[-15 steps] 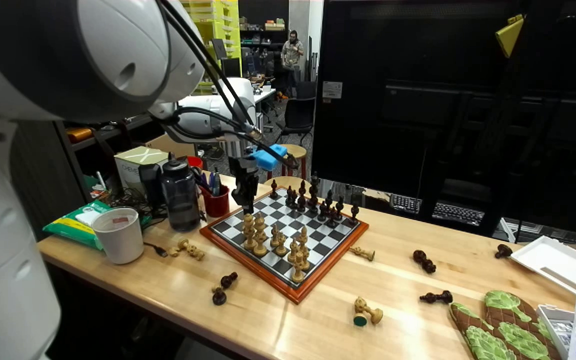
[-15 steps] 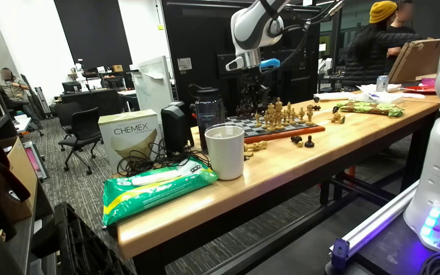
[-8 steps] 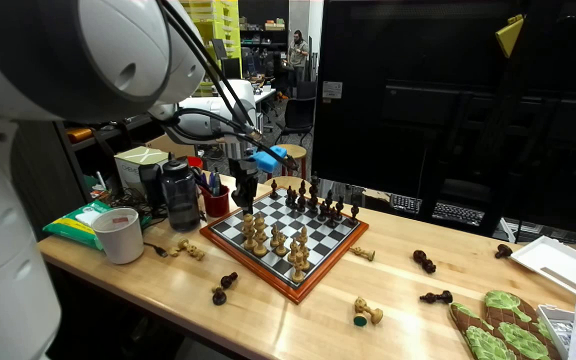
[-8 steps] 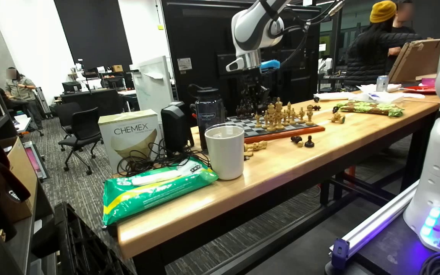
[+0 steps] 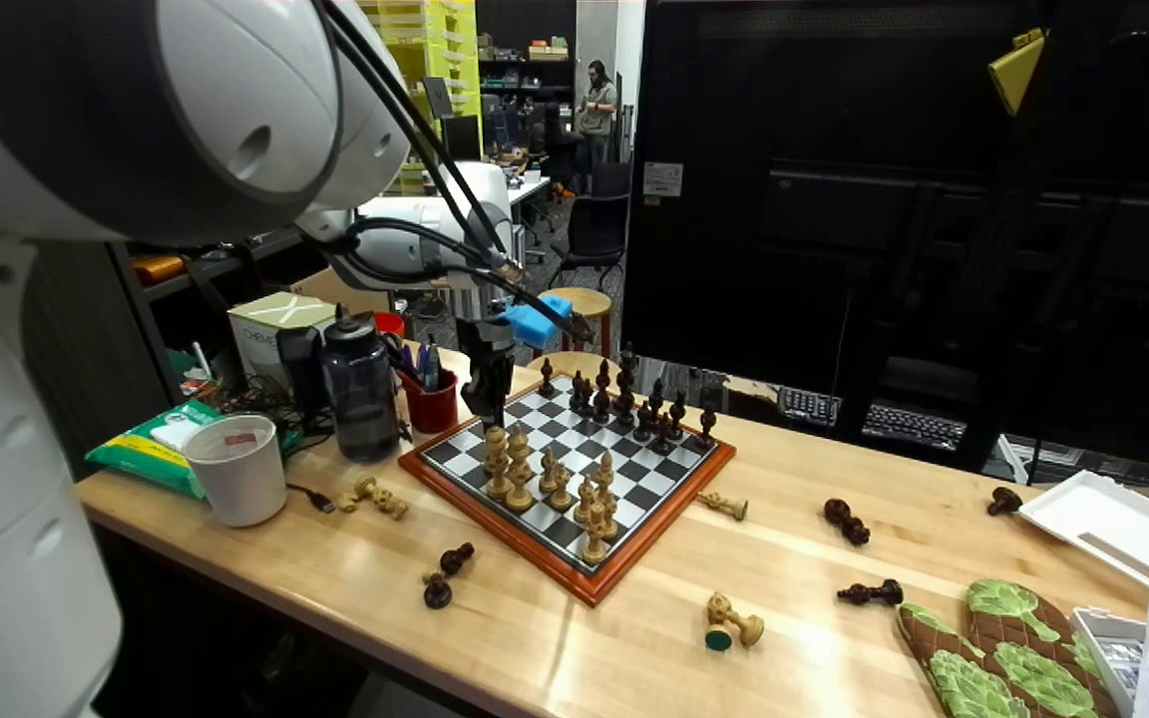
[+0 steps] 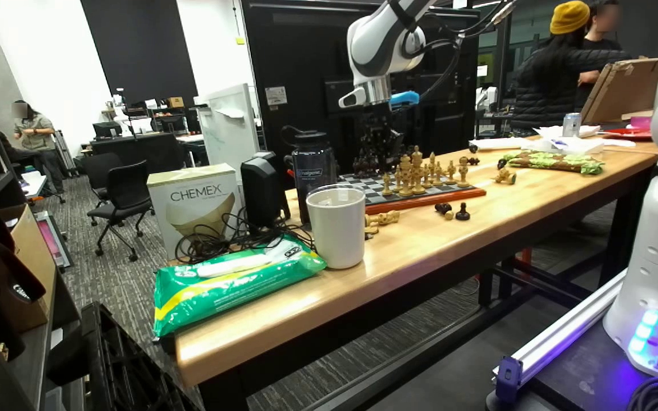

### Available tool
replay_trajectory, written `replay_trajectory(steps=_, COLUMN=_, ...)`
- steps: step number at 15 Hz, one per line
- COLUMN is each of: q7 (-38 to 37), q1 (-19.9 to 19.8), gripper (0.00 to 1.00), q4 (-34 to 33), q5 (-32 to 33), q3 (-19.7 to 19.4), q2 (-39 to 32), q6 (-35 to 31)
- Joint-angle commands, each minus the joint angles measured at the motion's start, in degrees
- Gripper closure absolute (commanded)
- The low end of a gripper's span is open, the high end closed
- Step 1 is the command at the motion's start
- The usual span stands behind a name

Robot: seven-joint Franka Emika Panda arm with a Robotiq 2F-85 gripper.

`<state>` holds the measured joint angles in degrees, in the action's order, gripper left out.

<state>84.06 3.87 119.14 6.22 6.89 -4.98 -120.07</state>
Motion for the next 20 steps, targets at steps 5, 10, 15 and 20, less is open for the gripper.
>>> replay_trajectory(steps=5, q7=1.4, q1=0.2, gripper=0.25, q4=0.9, q5=-0.3, q3=-0.1, q2=1.2, q6=-0.6)
replay_trajectory(steps=10, q7=0.8, q1=0.4, gripper=0.00, q4=0.2, q5=-0.3, q3=0.0, q2=1.6, q6=1.0)
replay_trajectory(steps=15, q7=0.6, q1=0.5, gripper=0.00, q4=-1.0, q5=-0.5, q3=0.1, q2=1.8, q6=3.2)
replay_trajectory(steps=20, q7=2.2, q1=0.4, gripper=0.00, q4=-2.6, q5=-1.4, q3=0.1, q2=2.3, q6=6.6)
